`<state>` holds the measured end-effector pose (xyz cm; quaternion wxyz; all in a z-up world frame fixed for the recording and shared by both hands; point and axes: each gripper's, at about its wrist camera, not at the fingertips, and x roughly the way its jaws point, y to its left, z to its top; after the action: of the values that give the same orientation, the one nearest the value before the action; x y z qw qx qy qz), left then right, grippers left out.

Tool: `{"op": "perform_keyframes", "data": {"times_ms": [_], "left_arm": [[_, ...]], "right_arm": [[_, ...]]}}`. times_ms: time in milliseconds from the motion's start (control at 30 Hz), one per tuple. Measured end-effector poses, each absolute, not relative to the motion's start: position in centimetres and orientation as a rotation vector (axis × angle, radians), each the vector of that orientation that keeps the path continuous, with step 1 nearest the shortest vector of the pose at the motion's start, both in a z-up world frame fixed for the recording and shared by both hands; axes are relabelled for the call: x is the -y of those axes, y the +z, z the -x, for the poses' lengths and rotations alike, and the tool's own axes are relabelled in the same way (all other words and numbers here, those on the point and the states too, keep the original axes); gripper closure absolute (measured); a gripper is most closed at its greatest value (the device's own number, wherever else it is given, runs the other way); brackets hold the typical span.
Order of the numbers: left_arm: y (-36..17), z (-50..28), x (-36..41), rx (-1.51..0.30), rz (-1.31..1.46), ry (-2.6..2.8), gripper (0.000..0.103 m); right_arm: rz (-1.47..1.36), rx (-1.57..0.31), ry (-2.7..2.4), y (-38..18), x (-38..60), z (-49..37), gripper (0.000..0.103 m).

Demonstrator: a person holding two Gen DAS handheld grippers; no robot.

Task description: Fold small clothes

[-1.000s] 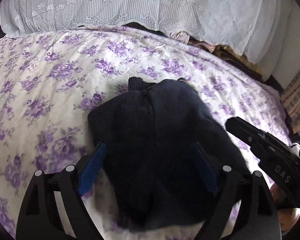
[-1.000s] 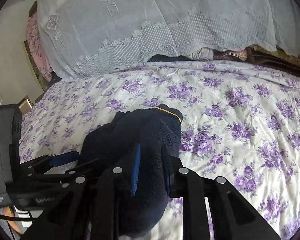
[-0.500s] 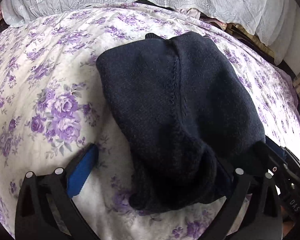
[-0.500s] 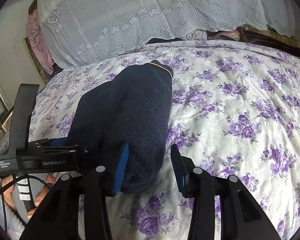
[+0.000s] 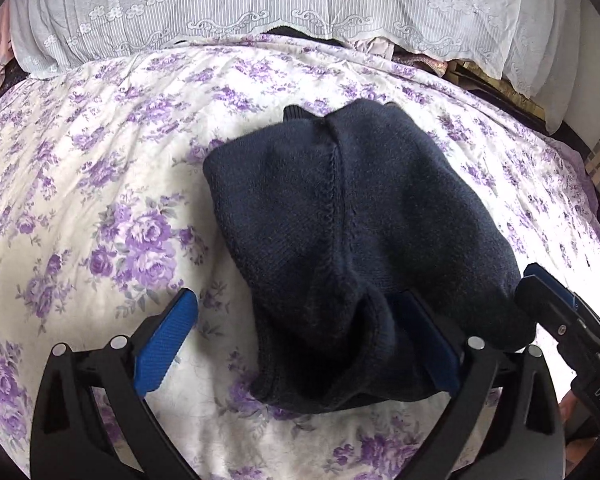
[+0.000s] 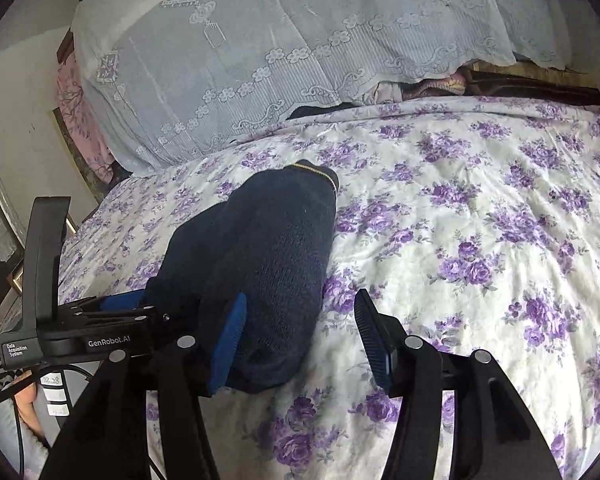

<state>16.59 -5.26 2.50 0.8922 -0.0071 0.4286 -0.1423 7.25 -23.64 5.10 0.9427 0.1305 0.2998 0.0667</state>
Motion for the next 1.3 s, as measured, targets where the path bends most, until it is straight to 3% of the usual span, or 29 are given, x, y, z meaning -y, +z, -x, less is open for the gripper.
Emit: {"op": "perform_keyframes", "data": {"times_ms": [300, 400, 500, 767, 933, 1100, 1167, 1300], "left_arm": [[2.5, -17.7, 5.8, -0.885, -0.025, -0.284, 0.004], [1.5, -18.8, 5.3, -0.942, 0.024, -0.320, 0.004], [0.6, -19.9, 4.3, -1.005, 0.109, -0.368, 0.004], [0.8, -20.0, 2.6, -1.043, 0.307, -0.556, 0.005], [0.1, -20.7, 3.2, -1.061, 0.353, -0.615, 0.005], [-0.1, -21.3, 4.2, -1.056, 0.400, -0.676, 0.005], [-0.1, -21.6, 3.8, -1.050, 0.439, -0.692, 0.008], [-0.2, -21.6, 3.6, -1.048, 0.436, -0.651, 0.037]], "right_arm": [[-0.182, -0.557, 0.124, 8.6, 21.1, -10.6, 0.047], [-0.210, -0.700, 0.082, 6.0, 21.4, -13.3, 0.047], [-0.365, -0.726, 0.129, 3.7, 23.6, -13.9, 0.035], [-0.509, -0.739, 0.211, 4.1, 25.9, -12.5, 0.029], [-0.718, -0.826, 0.315, 1.5, 26.6, -14.8, 0.027], [-0.679, -0.843, 0.313, 1.1, 25.0, -16.2, 0.026], [-0.667, -0.830, 0.312, 0.9, 24.8, -16.4, 0.028], [-0.651, -0.801, 0.315, 0.9, 24.8, -15.9, 0.037]]}}
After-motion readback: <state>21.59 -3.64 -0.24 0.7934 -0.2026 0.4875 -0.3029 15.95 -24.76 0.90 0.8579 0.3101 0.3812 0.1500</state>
